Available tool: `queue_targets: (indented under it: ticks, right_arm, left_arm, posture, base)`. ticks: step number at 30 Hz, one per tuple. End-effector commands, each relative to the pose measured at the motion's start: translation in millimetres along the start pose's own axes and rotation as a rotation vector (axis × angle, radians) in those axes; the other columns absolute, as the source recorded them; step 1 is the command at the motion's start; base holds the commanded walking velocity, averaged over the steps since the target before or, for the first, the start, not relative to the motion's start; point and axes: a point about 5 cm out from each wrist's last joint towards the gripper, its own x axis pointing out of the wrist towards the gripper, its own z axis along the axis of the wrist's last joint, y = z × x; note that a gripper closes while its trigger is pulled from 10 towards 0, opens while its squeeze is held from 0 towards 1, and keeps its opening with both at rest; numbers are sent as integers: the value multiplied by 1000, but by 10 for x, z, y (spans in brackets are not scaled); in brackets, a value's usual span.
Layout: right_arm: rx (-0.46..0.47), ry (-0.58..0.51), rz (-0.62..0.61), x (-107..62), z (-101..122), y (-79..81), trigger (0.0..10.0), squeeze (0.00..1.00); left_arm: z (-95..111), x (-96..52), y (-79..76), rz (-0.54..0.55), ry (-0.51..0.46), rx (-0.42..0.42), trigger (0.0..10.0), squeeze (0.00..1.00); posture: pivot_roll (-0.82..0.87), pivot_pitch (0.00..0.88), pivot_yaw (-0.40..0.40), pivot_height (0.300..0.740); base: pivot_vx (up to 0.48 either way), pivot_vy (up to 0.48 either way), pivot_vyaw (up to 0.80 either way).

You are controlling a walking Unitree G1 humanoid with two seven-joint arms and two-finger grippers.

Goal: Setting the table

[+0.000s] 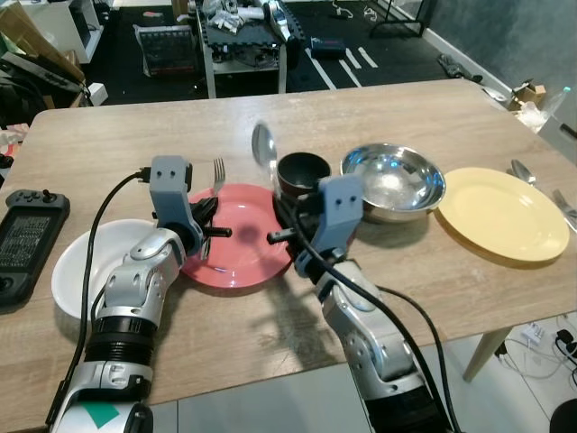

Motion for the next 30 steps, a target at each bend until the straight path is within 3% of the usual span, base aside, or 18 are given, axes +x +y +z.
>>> queue_targets:
  ticks: [1, 4, 7, 12, 14, 22, 23, 25, 26, 30]
  right_arm:
    - [24, -30, 22, 7, 59, 70, 10000, 0]
    - [11, 8, 72, 8, 8, 141, 10000, 0]
    - [-1, 95, 80, -10, -230, 219, 10000, 0]
    - [9, 160, 53, 2, -409, 239, 10000, 0]
    - [5, 220, -16, 24, -554, 202, 10000, 0]
    - [17, 229, -78, 61, -590, 151, 10000, 0]
    - [19, 228, -80, 68, -593, 150, 10000, 655]
    - [23, 225, -82, 75, -590, 151, 10000, 655]
    - [36, 216, -79, 86, -577, 157, 10000, 1000]
    - [63, 190, -69, 103, -532, 174, 10000, 1000]
  left_arm:
    - [5, 10, -21, -11, -3, -7, 10000, 0]
    - [23, 27, -38, -17, -14, -9, 10000, 0]
    - [52, 39, -63, -21, -27, -13, 10000, 0]
    - [60, 32, -75, -29, -29, -12, 10000, 0]
    - [55, 14, -84, -48, -10, -3, 10000, 0]
    - [-11, -11, -67, -51, 34, 19, 10000, 24]
    - [-20, -10, -62, -47, 37, 19, 10000, 255]
    - [-27, -9, -60, -44, 39, 17, 10000, 255]
    - [-39, -5, -55, -33, 45, 20, 10000, 1000]
    - [-53, 0, -49, -25, 52, 19, 10000, 1000]
  posture:
    - [52, 257, 58, 740]
    - [50, 254, 58, 740]
    - [55, 255, 60, 740]
    - [57, 253, 61, 740]
    - [68, 254, 63, 740]
    - [72, 253, 62, 740]
    - [73, 249, 61, 740]
    - [73, 249, 61, 740]
    - [73, 248, 62, 740]
    - [70, 244, 63, 740]
  base:
    - [0, 0, 0]
    - [0, 0, 0]
    - [0, 0, 0]
    - [0, 0, 0]
    - [0, 0, 0]
    - [0, 0, 0]
    - [0, 0, 0]
    - [0, 0, 0]
    - [0, 0, 0]
    - [0, 0, 0]
